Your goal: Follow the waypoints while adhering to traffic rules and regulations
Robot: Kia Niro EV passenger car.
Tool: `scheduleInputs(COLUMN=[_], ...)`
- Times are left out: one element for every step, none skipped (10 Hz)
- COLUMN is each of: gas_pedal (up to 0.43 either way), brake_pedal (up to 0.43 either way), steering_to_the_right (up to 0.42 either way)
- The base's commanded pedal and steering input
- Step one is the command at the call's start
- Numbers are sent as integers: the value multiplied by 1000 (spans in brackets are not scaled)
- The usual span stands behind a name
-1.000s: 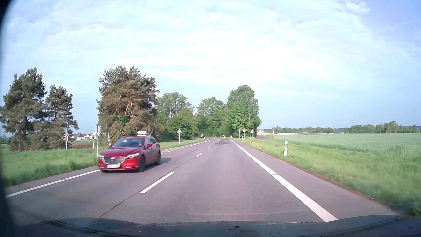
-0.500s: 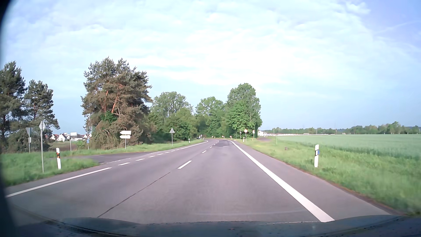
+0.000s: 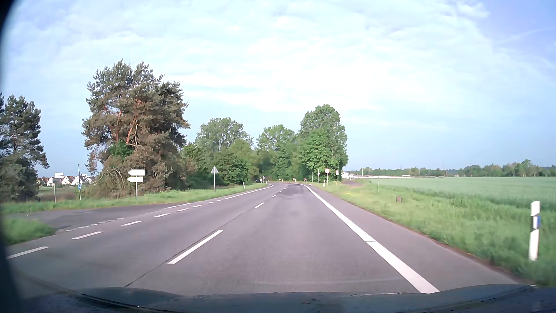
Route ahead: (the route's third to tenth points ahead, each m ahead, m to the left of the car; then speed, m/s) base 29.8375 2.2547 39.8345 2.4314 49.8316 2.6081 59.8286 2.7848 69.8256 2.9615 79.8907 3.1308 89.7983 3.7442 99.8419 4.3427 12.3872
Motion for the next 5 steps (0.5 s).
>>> scheduleInputs(gas_pedal=[79, 79, 79, 79, 79], brake_pedal=[0, 0, 0, 0, 0], steering_to_the_right=[-4, -5, -5, -5, -5])
